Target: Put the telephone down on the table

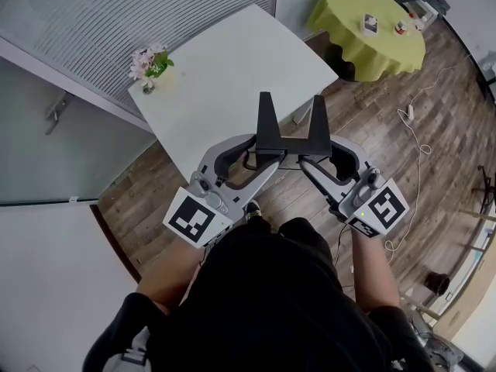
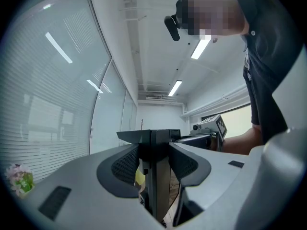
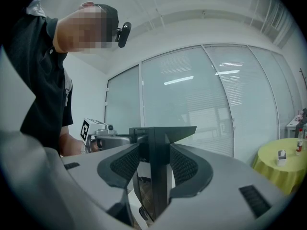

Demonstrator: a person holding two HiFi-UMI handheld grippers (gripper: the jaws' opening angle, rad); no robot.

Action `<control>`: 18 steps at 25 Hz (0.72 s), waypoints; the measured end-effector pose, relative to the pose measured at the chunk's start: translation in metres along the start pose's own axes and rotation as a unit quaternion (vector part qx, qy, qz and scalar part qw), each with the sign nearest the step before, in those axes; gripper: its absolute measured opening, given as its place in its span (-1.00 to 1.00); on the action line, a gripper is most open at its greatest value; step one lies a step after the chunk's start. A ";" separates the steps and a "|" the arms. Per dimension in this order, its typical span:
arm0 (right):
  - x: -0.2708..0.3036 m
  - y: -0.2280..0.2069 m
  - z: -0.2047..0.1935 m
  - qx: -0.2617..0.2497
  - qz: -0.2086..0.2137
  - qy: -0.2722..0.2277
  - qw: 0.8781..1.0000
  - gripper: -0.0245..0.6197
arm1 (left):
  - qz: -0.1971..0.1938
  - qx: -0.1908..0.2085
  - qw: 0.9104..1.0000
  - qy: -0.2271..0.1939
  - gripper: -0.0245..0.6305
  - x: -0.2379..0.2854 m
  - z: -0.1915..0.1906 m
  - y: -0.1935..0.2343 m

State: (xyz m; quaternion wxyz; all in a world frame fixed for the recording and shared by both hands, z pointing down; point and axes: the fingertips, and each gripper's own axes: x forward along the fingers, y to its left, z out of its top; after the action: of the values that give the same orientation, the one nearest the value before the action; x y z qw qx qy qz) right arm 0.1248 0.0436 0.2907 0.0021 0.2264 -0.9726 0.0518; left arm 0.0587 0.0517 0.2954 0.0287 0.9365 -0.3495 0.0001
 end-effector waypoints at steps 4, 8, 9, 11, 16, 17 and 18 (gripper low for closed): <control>0.009 -0.017 -0.001 0.007 0.004 -0.002 1.000 -0.27 | 0.002 -0.001 1.000 -0.003 -0.33 0.011 0.000 0.014; 0.015 -0.043 -0.003 0.011 0.016 -0.003 1.000 -0.27 | 0.015 -0.005 1.000 -0.001 -0.33 0.032 -0.005 0.029; 0.018 -0.053 -0.003 0.011 0.023 -0.002 1.000 -0.27 | 0.022 -0.006 1.000 0.000 -0.33 0.039 -0.005 0.034; 0.024 -0.073 -0.003 0.012 0.039 -0.001 0.999 -0.27 | 0.039 -0.006 0.999 0.002 -0.33 0.054 -0.005 0.046; 0.038 -0.128 0.003 0.013 0.088 0.009 0.996 -0.27 | 0.086 -0.005 0.996 -0.002 -0.33 0.098 -0.002 0.075; 0.041 -0.139 0.004 0.012 0.099 0.011 0.995 -0.27 | 0.097 -0.007 0.995 -0.002 -0.33 0.106 -0.001 0.081; 0.045 -0.150 0.006 0.012 0.110 0.014 0.994 -0.27 | 0.109 -0.009 0.994 -0.002 -0.33 0.113 -0.001 0.086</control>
State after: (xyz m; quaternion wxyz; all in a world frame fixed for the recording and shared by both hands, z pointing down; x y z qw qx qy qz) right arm 0.1505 -0.1101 0.3014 0.0069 0.1172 -0.9908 0.0668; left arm 0.0878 -0.0876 0.3030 0.0366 0.8927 -0.4492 -0.0015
